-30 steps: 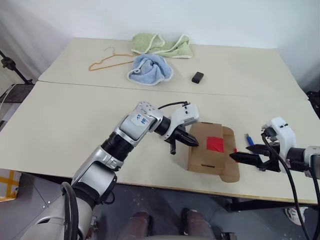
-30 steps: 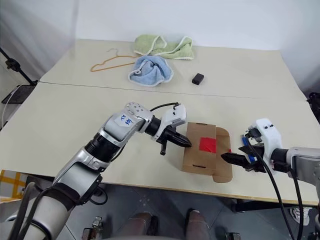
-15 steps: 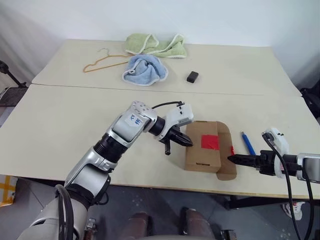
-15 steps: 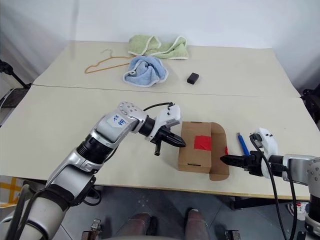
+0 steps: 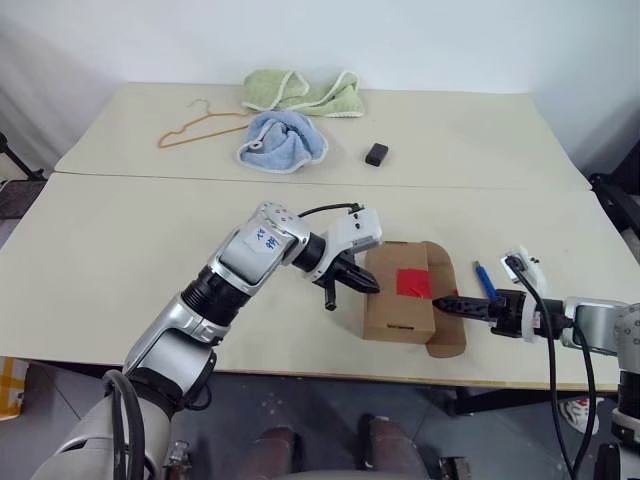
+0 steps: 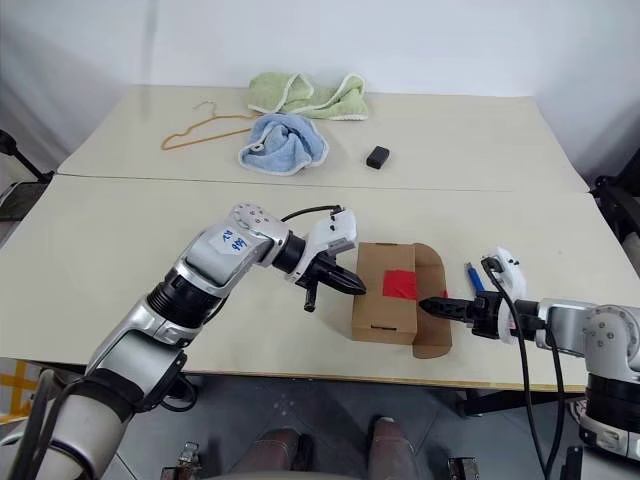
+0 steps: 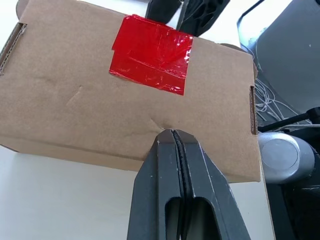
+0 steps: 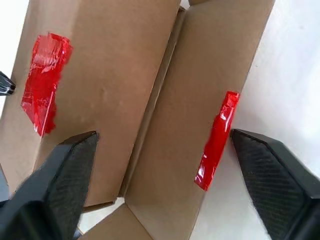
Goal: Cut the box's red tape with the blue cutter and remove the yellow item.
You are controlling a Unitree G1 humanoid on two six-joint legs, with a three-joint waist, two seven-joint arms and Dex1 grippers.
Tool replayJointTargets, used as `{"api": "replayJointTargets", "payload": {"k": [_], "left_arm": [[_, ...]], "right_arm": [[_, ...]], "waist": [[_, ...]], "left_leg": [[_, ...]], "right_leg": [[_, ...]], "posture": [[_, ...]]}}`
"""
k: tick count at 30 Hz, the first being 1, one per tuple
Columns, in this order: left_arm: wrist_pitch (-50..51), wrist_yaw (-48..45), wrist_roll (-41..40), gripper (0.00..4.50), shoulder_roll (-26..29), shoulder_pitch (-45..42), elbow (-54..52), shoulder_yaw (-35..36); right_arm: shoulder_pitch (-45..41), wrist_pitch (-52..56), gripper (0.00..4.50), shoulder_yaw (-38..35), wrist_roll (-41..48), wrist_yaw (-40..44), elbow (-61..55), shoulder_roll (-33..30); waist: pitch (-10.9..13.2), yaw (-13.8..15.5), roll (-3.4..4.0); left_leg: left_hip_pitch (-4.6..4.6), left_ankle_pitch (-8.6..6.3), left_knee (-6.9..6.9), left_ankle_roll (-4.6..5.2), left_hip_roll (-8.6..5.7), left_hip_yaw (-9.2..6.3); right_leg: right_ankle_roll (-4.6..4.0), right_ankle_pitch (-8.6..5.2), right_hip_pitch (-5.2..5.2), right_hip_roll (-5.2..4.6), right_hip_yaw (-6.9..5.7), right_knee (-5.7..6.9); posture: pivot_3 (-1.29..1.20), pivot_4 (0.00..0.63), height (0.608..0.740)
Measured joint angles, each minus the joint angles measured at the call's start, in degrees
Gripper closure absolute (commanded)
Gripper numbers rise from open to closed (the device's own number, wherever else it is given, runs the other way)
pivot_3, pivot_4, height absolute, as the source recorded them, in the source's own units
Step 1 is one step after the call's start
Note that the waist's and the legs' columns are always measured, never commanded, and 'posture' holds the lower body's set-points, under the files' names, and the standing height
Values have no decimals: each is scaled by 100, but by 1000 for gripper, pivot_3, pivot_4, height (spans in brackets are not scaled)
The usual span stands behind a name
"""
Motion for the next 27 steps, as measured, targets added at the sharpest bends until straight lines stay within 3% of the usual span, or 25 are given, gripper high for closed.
{"api": "replayJointTargets", "payload": {"k": [9,19,27], "left_arm": [[-71,-5,0,4500,-99,-42,167,-11],[-205,-7,-3,4500,-214,-60,306,-1],[-182,26,-45,4500,-263,3,454,167]], "right_arm": [[186,50,4493,85,127,7,-30,81],[113,669,4493,-342,279,-508,-631,31],[96,692,4493,-503,1122,-1594,-1409,-487]], "waist": [[0,60,1],[2,140,10],[3,234,12]], "left_leg": [[-2,0,-4,0,-2,0],[-16,0,-4,8,-18,-10],[-21,1,-3,24,-35,-11]], "right_leg": [[0,0,-1,-2,-1,-2],[1,0,-6,-13,-7,-6],[5,3,-5,-18,-8,-18]], "posture": [[0,150,740],[0,150,740],[0,150,740]]}}
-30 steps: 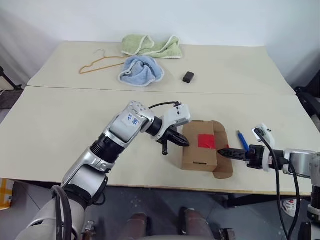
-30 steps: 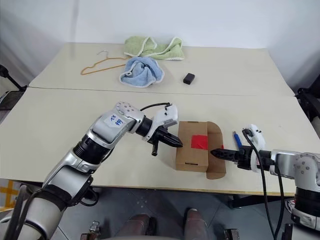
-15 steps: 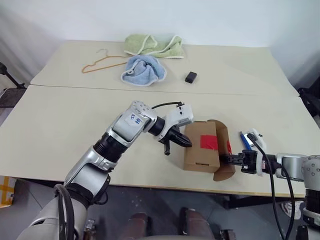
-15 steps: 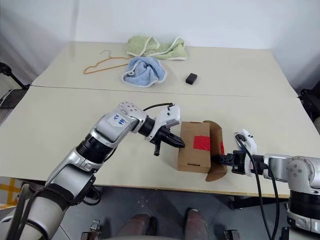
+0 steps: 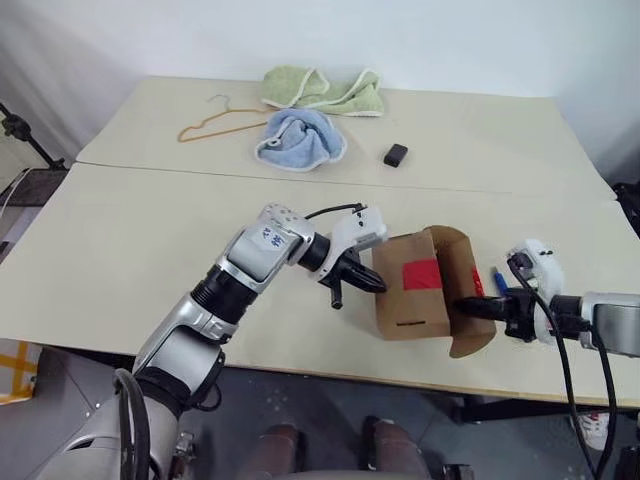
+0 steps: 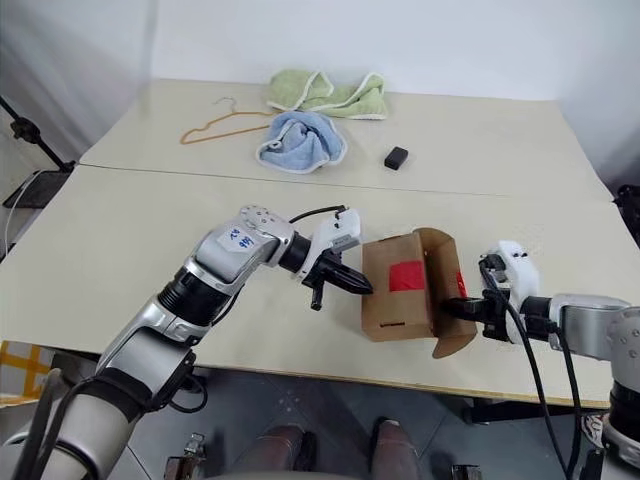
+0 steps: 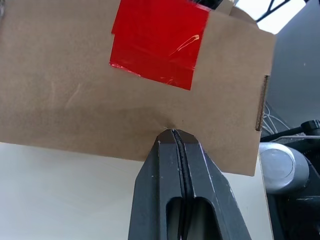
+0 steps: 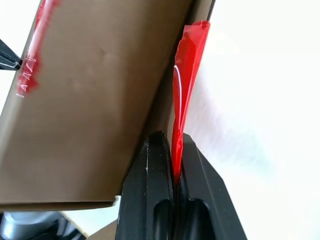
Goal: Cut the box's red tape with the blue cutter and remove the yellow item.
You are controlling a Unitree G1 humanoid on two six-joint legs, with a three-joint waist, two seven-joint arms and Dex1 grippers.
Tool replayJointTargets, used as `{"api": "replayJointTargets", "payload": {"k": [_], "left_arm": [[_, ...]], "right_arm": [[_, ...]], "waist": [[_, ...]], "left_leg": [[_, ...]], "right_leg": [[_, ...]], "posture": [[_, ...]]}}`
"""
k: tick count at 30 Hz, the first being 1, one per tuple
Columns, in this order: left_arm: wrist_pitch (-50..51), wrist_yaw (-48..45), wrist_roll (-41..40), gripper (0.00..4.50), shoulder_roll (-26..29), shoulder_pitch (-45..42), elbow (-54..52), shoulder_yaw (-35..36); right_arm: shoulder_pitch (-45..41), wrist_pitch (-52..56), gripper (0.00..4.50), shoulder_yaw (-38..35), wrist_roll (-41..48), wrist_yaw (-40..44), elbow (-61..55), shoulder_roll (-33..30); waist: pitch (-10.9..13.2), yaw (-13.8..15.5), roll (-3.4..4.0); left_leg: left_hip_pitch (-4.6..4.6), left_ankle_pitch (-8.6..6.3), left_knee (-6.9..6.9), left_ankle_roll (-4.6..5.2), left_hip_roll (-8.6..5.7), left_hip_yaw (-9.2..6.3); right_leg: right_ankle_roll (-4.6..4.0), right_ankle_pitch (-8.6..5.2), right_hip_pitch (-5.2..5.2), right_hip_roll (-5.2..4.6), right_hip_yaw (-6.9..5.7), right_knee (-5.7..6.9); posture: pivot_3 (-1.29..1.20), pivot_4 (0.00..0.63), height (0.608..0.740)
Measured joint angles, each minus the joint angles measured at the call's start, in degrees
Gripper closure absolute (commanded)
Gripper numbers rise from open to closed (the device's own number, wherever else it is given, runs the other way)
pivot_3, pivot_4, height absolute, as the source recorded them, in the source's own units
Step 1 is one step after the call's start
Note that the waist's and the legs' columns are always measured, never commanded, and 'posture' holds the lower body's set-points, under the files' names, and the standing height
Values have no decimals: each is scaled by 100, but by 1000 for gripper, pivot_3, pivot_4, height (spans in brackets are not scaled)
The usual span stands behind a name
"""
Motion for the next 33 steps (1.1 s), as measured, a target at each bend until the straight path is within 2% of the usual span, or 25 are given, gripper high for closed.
{"api": "replayJointTargets", "payload": {"k": [9,15,17,22,24,28,33], "left_arm": [[-173,96,1,4500,-248,10,355,116],[-258,122,35,4500,-305,11,471,132],[-268,149,61,4500,-324,12,537,110],[-267,273,223,4500,-348,154,881,-48],[-283,289,258,4500,-316,177,936,-71],[-351,231,266,4500,-179,142,943,-42],[-363,-187,1,4500,136,-125,1043,392]], "right_arm": [[-210,-1,4493,1,1178,-1591,-403,-304],[-287,-54,4493,76,2497,-2849,-537,-738],[-273,-280,4493,250,3056,-3288,-534,-1091],[-168,-1588,4493,1012,4870,-4529,-543,-2619],[-227,-2050,4493,1330,5330,-4797,-665,-3095],[-424,-2614,4493,1886,5531,-4981,-899,-3523],[-779,-3022,4493,2499,5561,-5089,-1117,-3861]], "waist": [[0,50,0],[0,57,-1],[1,59,0],[9,33,-2],[16,17,-6],[17,12,-5],[18,-3,-5]], "left_leg": [[-6,2,0,7,-2,-1],[-15,2,0,13,-2,-5],[-17,1,-1,15,-3,-6],[-26,-1,-6,18,0,-3],[-44,0,-6,17,7,-3],[-57,1,-6,15,14,-3],[-109,3,5,12,15,-2]], "right_leg": [[9,5,2,-8,0,-14],[10,6,2,-15,-2,-21],[10,6,1,-17,-3,-23],[11,6,-5,-13,-12,-29],[12,7,-18,-9,-17,-28],[13,7,-28,-3,-24,-34],[14,8,-82,2,-30,-23]], "posture": [[0,150,740],[0,150,740],[0,150,740],[0,150,740],[0,150,740],[0,150,740],[0,150,740]]}}
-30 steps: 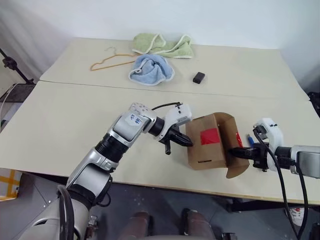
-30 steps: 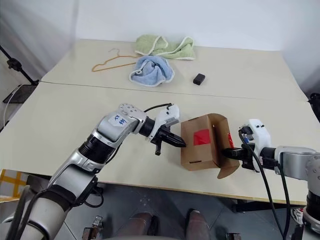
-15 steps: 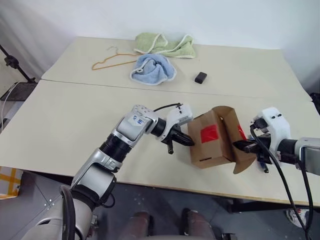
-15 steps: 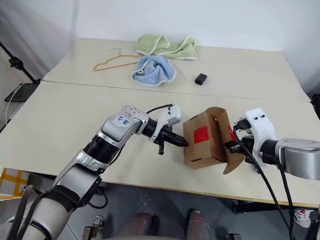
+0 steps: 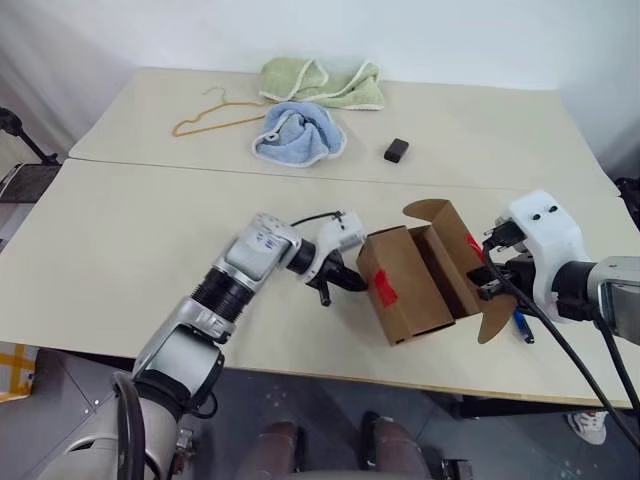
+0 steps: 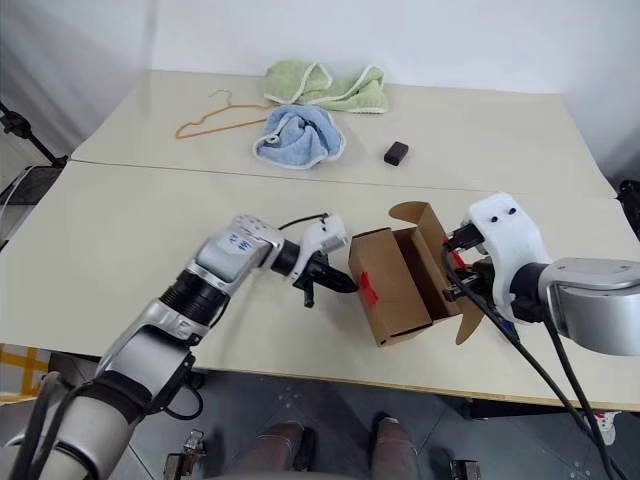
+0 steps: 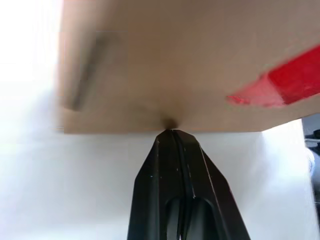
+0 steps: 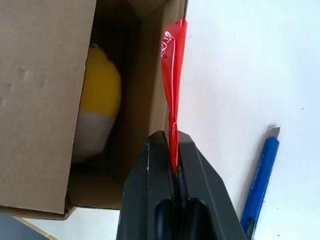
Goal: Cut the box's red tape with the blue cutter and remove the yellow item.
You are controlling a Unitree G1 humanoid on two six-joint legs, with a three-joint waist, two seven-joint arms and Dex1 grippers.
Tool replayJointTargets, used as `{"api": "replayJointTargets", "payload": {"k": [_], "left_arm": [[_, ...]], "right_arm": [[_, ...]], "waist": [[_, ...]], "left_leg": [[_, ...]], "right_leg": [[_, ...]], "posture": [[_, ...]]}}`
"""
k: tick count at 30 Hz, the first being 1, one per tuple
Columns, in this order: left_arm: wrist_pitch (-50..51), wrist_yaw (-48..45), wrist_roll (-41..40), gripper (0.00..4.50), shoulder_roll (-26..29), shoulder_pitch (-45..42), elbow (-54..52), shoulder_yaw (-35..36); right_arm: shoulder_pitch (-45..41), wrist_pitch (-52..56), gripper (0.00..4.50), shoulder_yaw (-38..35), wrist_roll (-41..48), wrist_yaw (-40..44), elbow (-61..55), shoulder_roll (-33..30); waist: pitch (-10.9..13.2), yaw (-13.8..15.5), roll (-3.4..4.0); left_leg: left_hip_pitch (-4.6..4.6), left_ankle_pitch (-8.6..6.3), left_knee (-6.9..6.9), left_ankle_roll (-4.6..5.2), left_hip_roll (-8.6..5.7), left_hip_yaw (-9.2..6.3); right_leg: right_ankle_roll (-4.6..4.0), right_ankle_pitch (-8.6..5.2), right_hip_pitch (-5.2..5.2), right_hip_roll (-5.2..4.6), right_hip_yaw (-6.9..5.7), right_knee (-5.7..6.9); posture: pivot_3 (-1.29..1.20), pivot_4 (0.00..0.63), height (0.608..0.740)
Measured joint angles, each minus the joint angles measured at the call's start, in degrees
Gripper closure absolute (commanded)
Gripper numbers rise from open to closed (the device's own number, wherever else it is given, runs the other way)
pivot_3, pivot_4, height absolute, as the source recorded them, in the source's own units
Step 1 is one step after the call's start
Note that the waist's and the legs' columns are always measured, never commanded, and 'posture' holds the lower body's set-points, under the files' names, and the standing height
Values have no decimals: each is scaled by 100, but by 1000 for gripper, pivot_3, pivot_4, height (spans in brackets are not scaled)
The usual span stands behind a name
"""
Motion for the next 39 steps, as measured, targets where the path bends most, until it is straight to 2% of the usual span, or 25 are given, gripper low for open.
{"api": "replayJointTargets", "payload": {"k": [6,11,15,21,33,39], "left_arm": [[444,-559,-788,4500,151,-703,-28,847],[861,-827,-1438,4500,66,-768,-516,1113],[831,-799,-1481,4500,-116,-756,-688,847],[398,-795,-1047,4500,-93,-317,-824,-127],[-609,-958,-620,4500,55,-373,-483,-405],[-1256,-727,-264,4500,-16,-454,-353,-526]], "right_arm": [[-157,-181,4493,358,3,-110,42,-76],[-244,-183,4493,536,12,-153,148,-78],[-415,-169,4493,696,25,-175,196,-77],[-476,-169,4493,724,30,-183,227,-77],[-170,-208,4493,517,30,52,269,-322],[42,-337,4493,414,51,252,209,-429]], "waist": [[1,16,-1],[1,13,0],[2,18,0],[4,9,3],[4,32,4],[3,40,6]], "left_leg": [[-7,-1,2,2,-2,0],[-8,-1,2,2,-1,-3],[-7,-1,12,2,-2,-3],[-6,0,15,1,-1,0],[6,1,27,7,-2,-6],[29,3,28,12,1,-16]], "right_leg": [[0,0,-2,3,-63,-3],[0,0,-1,4,-71,-3],[0,0,4,6,-75,-2],[0,0,3,5,-73,4],[1,1,29,0,-80,1],[-7,10,71,-18,-77,-50]], "posture": [[0,150,740],[0,150,740],[0,150,740],[0,150,740],[0,150,740],[0,150,740]]}}
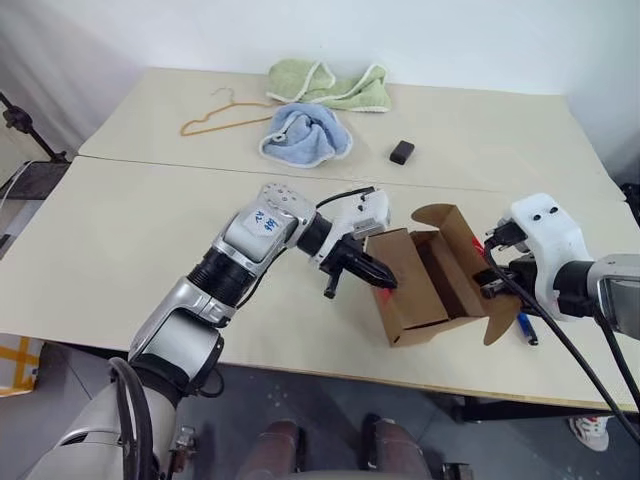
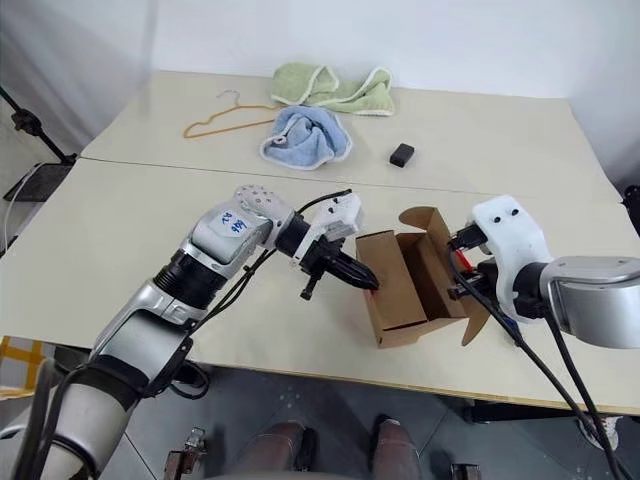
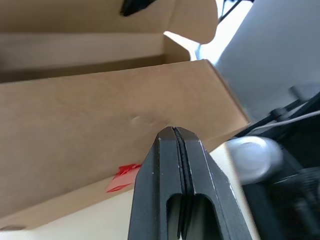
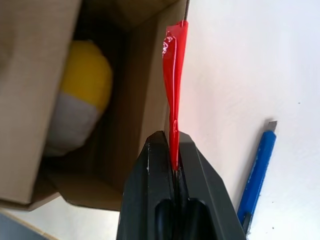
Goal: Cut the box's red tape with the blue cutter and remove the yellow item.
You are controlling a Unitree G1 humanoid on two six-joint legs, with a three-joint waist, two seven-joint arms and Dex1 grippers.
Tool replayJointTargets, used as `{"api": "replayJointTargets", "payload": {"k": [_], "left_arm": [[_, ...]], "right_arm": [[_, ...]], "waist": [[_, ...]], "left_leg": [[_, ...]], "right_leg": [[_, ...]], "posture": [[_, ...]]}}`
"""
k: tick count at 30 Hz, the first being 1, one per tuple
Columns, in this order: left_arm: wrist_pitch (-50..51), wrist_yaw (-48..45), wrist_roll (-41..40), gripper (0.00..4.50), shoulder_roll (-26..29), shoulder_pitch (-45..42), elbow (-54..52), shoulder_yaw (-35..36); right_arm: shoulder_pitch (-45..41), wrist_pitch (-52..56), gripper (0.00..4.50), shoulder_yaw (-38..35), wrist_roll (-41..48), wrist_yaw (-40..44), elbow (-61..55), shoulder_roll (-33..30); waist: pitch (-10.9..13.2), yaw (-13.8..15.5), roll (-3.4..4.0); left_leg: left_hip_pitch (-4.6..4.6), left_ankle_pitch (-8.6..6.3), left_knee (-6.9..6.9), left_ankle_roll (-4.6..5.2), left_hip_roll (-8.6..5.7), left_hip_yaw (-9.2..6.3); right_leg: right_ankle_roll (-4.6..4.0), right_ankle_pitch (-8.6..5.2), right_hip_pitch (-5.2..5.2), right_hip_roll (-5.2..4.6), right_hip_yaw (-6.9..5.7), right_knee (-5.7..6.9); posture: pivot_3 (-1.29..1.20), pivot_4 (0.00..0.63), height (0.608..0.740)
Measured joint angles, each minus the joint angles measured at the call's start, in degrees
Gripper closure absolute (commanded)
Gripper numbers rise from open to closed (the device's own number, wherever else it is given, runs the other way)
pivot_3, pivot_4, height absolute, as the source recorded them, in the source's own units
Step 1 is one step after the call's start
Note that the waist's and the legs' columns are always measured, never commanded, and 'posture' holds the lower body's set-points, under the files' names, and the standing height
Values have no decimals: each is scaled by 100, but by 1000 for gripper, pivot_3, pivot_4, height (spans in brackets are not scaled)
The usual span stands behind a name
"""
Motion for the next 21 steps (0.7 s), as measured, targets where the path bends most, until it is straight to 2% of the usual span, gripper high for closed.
{"api": "replayJointTargets", "payload": {"k": [7,21], "left_arm": [[-751,489,529,4500,-5,-49,-10,-65],[-839,729,635,4500,-517,-113,537,237]], "right_arm": [[140,-132,4493,-107,-5,65,-114,-66],[-246,-106,4493,155,-23,-23,-167,69]], "waist": [[-1,3,1],[-1,-2,1]], "left_leg": [[4,3,0,3,1,0],[0,3,-1,4,1,3]], "right_leg": [[4,21,6,-25,8,-9],[9,24,3,-4,-37,-12]], "posture": [[0,150,740],[0,150,740]]}}
